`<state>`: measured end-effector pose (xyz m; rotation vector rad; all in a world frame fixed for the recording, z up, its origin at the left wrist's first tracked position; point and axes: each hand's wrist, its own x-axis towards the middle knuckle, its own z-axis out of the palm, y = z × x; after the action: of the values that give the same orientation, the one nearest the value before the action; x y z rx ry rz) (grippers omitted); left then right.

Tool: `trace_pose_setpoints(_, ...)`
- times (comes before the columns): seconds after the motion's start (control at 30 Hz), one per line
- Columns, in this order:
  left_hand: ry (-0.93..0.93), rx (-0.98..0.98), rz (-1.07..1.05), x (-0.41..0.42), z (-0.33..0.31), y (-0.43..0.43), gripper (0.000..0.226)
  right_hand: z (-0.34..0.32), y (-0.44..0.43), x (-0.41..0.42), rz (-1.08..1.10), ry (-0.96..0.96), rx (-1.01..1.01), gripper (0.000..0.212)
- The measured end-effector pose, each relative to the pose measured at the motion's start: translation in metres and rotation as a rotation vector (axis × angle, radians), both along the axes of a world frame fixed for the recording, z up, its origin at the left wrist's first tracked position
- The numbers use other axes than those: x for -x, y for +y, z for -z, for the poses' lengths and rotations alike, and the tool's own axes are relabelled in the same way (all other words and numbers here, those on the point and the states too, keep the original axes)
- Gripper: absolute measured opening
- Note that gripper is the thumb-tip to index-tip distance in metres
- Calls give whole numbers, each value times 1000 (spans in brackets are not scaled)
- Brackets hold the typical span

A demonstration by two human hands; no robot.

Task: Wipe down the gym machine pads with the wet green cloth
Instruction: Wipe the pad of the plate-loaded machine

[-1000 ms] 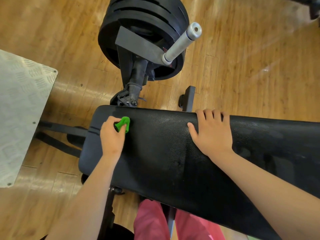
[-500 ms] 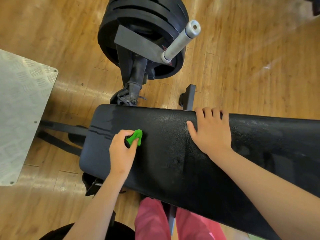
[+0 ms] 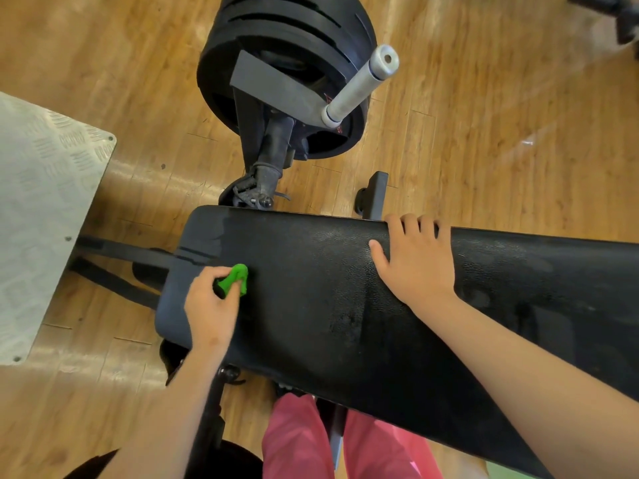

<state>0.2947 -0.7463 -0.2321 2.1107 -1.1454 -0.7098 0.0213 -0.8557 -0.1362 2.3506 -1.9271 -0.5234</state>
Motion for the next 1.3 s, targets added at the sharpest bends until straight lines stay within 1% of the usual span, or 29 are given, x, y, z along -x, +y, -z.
trace_pose_setpoints(0.1, 83, 1, 90, 19, -11, 24, 23, -3, -1, 1, 19, -35, -18, 52)
trace_pose_setpoints(0.17, 93, -15, 104, 13, -9, 33, 24, -7, -1, -6, 13, -146, 16, 46)
trace_pose_setpoints(0.2, 77, -23, 97, 5, -5, 34, 24, -9, 2, -14, -27, -211, 36, 43)
trace_pose_setpoints(0.27, 6, -39, 52, -16, 7, 32, 23, -9, 16, -43, -189, -330, 71, 41)
trace_pose_setpoints(0.33, -56, -79, -11, -39, 18, 27, 21, 1, 36, -78, -337, -415, 33, 40)
trace_pose_setpoints(0.37, -65, -102, -31, -47, 22, 25, 21, 9, 47, -93, -383, -425, -6, 41)
trace_pose_setpoints(0.47, -35, -114, -52, -57, 28, 24, 19, 36, 67, -109, -429, -353, -99, 43)
trace_pose_setpoints(0.6, 18, -59, -130, -39, 20, 33, 20, 53, 75, -96, -431, -251, -126, 43)
trace_pose_setpoints(0.77, 142, -10, 12, 2, 0, 68, 25, 55, 76, -100, -425, -223, -146, 43)
trace_pose_setpoints(0.87, 170, -17, 28, -8, 5, 83, 27, 54, 76, -100, -423, -208, -155, 43)
trace_pose_setpoints(1.07, 63, -60, -128, -49, 29, 79, 21, 52, 76, -102, -422, -189, -157, 43)
trace_pose_setpoints(1.2, 125, -63, -279, -50, 26, 78, 20, 52, 76, -103, -417, -179, -147, 45)
trace_pose_setpoints(1.3, 219, -23, -283, -17, 10, 92, 21, 52, 77, -104, -422, -183, -140, 50)
